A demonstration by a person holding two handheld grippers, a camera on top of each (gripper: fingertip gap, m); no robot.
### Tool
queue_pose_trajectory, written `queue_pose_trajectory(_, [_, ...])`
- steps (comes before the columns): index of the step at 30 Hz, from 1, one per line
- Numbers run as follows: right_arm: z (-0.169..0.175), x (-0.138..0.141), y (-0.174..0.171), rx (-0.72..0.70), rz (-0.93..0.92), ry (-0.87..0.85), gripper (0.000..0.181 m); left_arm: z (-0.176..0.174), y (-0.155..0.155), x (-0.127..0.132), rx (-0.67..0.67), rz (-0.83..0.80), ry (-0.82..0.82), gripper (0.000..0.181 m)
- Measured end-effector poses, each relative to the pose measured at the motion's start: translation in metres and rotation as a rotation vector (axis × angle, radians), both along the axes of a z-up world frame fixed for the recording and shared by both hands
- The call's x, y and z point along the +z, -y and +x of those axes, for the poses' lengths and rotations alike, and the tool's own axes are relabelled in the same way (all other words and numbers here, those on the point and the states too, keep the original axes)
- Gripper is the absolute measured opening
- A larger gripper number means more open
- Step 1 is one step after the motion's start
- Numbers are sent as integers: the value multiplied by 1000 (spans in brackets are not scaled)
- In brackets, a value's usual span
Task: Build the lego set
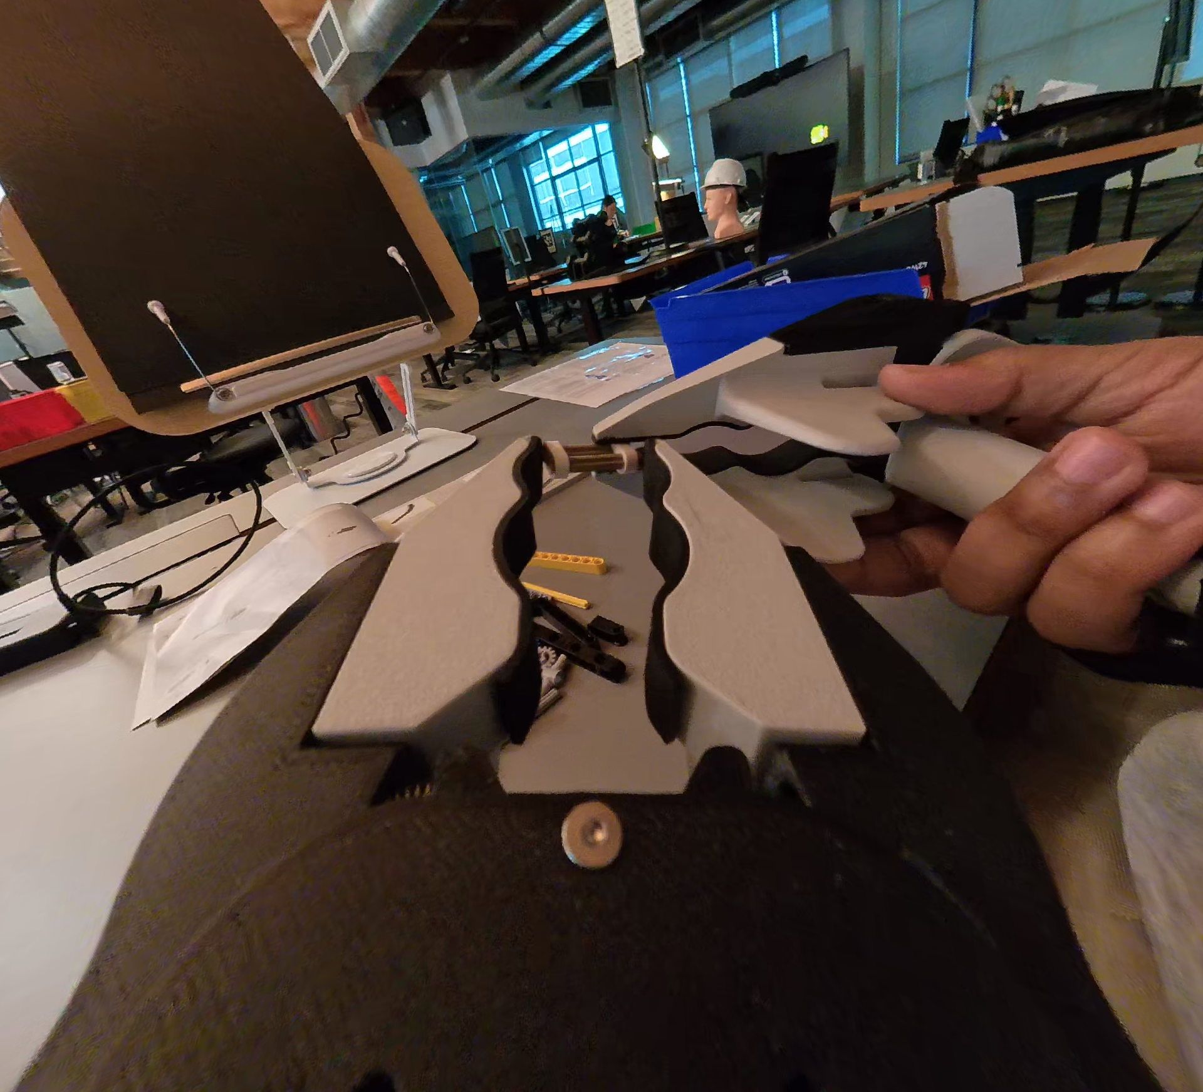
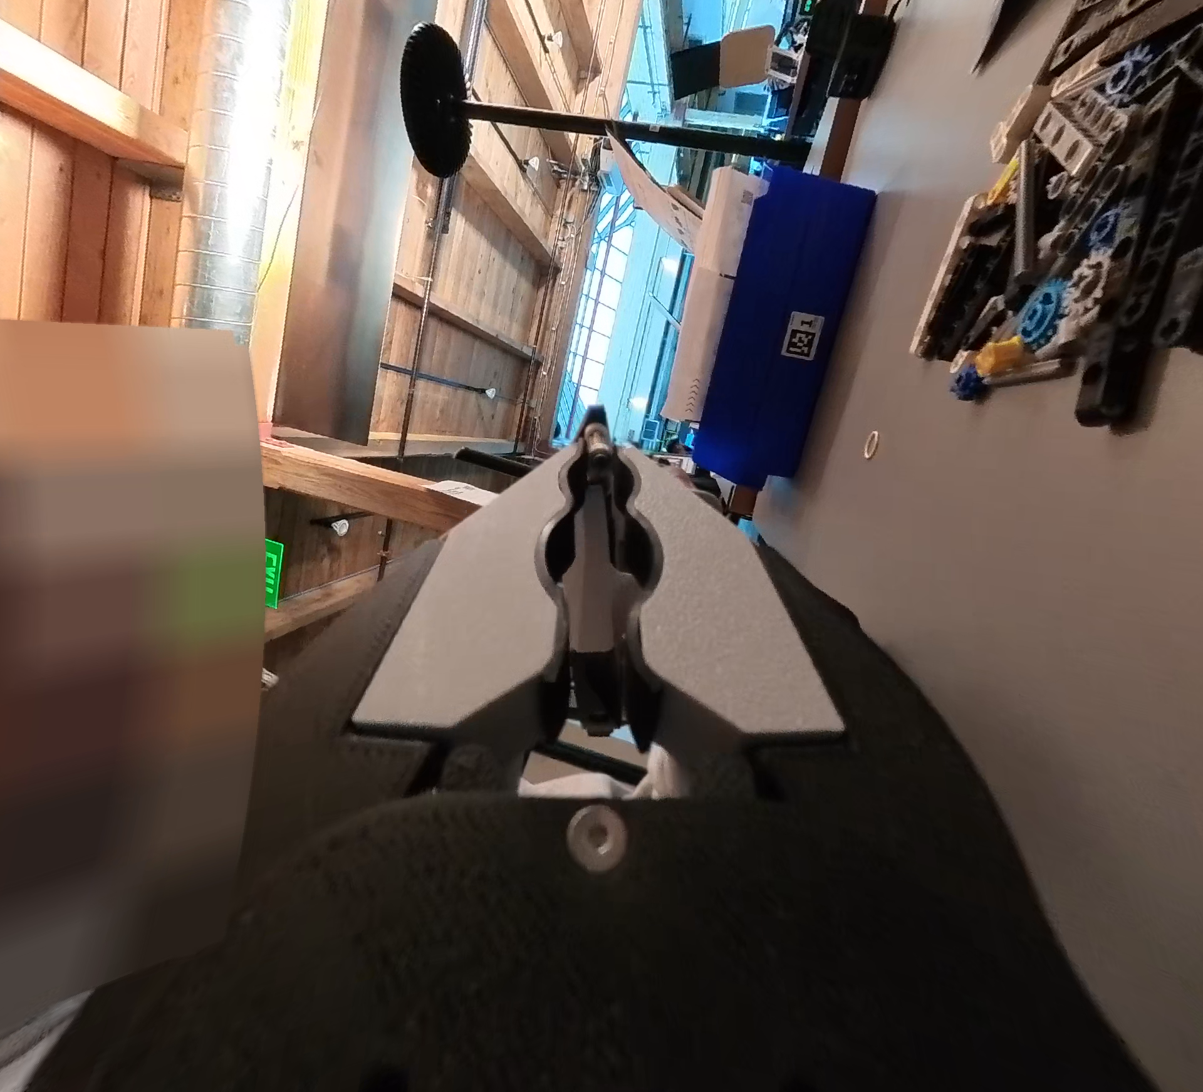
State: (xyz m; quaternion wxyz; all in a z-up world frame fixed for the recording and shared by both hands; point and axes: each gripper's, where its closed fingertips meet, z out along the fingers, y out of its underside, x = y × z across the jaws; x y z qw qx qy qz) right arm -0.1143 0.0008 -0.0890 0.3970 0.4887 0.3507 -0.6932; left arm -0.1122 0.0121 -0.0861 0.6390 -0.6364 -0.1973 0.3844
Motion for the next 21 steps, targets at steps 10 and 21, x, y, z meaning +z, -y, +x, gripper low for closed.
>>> queue_pose_trajectory(10, [5,4,-1,48,-5,-38,12,5,-1,6,-63,84,28,29])
queue_pose_trajectory(21, [20,32,-34,26,219,-755,43,20,-6,19,-508,526,406,28])
